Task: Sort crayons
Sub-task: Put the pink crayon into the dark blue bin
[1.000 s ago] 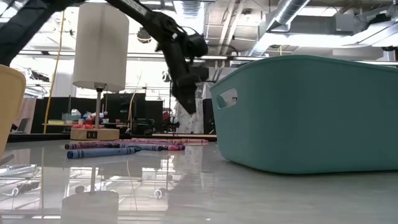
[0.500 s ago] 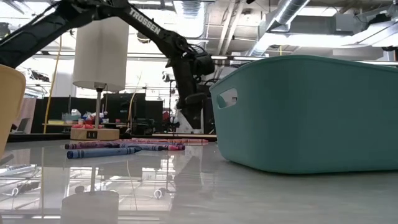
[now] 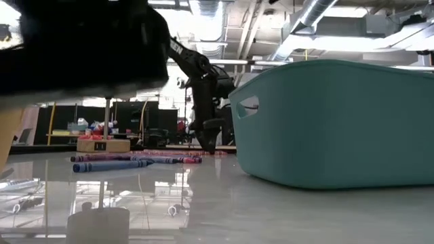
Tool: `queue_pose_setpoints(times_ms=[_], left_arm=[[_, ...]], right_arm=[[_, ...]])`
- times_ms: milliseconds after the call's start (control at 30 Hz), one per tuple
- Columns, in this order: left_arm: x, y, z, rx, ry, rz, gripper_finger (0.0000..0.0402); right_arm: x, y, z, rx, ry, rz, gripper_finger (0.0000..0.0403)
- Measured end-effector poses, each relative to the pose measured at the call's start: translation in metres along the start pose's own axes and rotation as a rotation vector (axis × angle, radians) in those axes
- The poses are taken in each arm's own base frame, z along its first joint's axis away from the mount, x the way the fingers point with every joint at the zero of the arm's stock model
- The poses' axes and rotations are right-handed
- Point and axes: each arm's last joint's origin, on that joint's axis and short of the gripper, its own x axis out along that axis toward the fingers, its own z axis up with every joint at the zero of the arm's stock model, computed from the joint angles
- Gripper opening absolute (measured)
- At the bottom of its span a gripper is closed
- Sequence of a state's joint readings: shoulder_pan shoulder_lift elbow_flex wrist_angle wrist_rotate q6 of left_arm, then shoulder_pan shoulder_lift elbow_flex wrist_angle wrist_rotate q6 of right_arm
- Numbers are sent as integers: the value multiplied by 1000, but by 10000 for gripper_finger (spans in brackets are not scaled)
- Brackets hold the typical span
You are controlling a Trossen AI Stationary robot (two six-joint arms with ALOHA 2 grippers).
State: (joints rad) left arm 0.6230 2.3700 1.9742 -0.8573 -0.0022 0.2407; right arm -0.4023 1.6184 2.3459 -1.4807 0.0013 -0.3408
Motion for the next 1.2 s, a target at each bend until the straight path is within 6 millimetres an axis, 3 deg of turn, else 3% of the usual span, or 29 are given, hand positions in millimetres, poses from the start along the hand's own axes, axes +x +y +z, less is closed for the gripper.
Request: queue_pose_setpoints(times_ms=[233,500,800,1000,1200], left_arm=[[1,-1,-1,-11,-4,-65,169],[1,-2,-4,-20,31,-69,18],[-11,-5,-3,-63,11,-119,3],[-68,-7,5,-81,-134,-199,1],[-162,-21,4,-23,-332,-246,0]], right_arm=[[0,0,0,1,-1,2,173],[0,1,0,25,-2,3,173],[0,1,1,53,-7,17,173],[-8,12,1,38,-42,107,173],[-34,26,-8,54,-57,165,173]])
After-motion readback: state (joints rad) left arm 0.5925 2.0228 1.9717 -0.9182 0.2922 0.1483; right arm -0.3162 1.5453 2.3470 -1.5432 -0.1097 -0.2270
